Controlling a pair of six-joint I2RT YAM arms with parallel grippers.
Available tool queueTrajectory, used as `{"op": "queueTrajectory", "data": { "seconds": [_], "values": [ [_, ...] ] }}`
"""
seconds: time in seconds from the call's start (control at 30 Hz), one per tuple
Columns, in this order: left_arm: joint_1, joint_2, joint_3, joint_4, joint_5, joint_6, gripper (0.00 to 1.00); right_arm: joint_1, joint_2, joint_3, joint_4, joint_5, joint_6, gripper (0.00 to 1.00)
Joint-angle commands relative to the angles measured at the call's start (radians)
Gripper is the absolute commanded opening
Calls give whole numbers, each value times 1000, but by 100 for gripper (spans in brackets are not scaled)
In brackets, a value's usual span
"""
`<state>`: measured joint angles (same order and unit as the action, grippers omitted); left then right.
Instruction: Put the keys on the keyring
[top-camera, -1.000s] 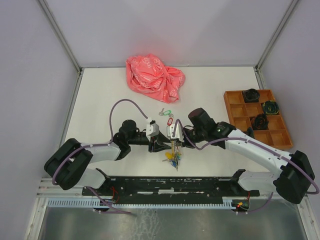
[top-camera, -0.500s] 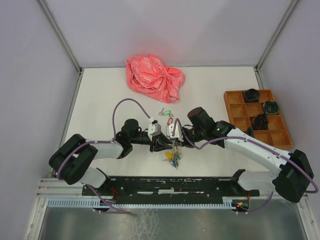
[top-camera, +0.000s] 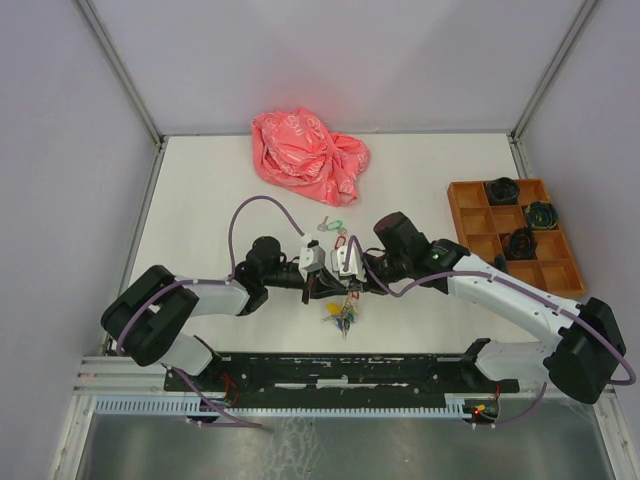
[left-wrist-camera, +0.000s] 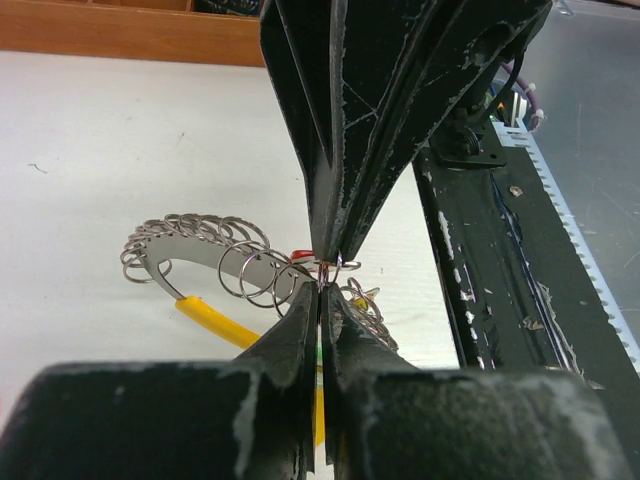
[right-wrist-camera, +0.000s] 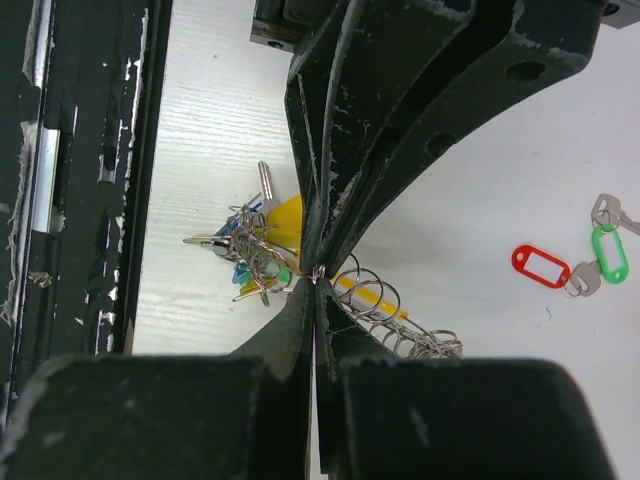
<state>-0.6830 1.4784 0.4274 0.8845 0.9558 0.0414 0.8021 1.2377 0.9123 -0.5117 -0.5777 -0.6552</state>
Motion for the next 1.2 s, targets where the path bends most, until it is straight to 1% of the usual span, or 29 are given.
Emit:
{"op": "queueTrajectory", "data": {
  "seconds": [0.0,0.17,0.3,0.5,0.67,0.73,0.8,0.83,0.87,0.93,1.0,1.1,1.17],
  "values": [
    [-4,-18,30,6,5,16,3,2,-32,44,-10,19,-15,1],
    [-4,-45,19,12,-9,9,3,3,-75,4,-49,133,17,1],
    [-2,-61,12,24,-31,-13,3,2,-116,-40,-42,176,43,1],
    [-1,-90,1,96,-66,-75,3,2,-90,-60,-3,115,64,1],
    [-3,-79,-14,159,-81,-122,3,2,-74,-65,61,65,79,1],
    [-3,-74,-15,164,-83,-122,3,2,-78,-69,73,72,83,1],
    [-2,-76,-13,129,-95,-106,3,2,-117,-85,80,105,86,1],
    [-3,-80,-10,107,-102,-91,3,2,-142,-97,82,120,87,5],
    [-3,-86,-10,87,-107,-79,3,2,-170,-106,82,128,90,12],
    [-1,-90,-5,65,-111,-63,3,2,-209,-114,88,124,95,22],
    [-3,-90,0,57,-107,-60,3,2,-221,-112,100,106,96,29],
    [-3,-91,6,49,-102,-60,3,2,-203,-101,120,82,85,36],
    [-3,-94,6,46,-99,-60,3,2,-182,-91,134,65,78,38]
  ]
}}
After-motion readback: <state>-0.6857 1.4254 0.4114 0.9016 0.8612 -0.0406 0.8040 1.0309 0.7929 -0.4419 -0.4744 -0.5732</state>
